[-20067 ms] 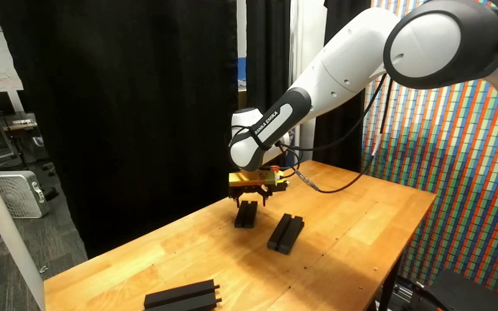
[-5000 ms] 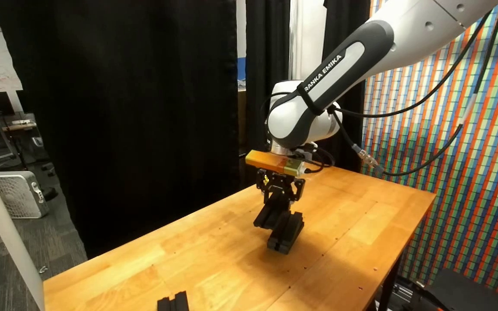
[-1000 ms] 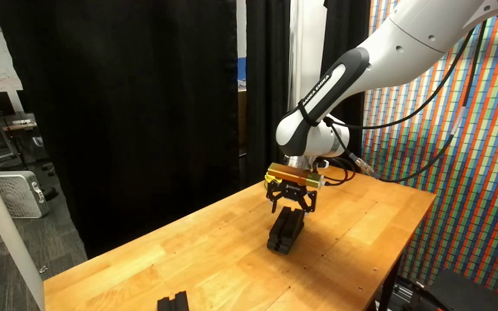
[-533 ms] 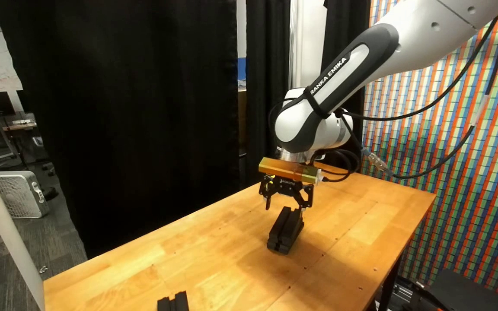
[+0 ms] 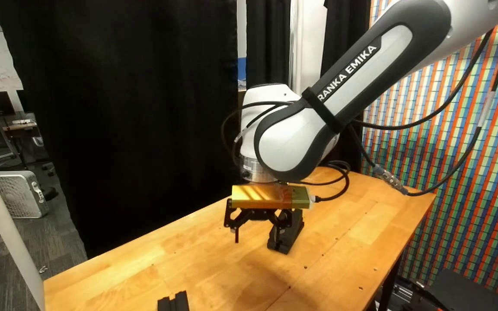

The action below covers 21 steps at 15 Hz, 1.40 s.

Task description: Stack the black pieces together

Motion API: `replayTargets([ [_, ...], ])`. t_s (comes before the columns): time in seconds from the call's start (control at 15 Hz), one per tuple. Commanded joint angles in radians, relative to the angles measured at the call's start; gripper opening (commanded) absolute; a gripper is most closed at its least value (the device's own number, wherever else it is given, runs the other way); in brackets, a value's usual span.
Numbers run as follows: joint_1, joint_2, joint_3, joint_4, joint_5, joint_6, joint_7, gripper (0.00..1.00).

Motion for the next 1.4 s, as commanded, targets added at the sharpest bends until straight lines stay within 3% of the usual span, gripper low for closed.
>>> replayTargets([
  [0.0, 0.051, 0.048, 0.059, 0.056, -0.054, -0.006, -0.036, 1.00],
  [0.27, 0.107, 0.136, 0.096, 0.127, -0.152, 0.019, -0.049, 1.00],
  [0.6, 0.184, 0.289, 0.084, 0.261, -0.241, 0.037, -0.040, 1.00],
  [1.0, 0.274, 0.445, 0.033, 0.383, -0.250, 0.095, -0.031, 1.00],
  [1.33, 0.325, 0.489, -0.014, 0.425, -0.237, 0.105, -0.028, 1.00],
])
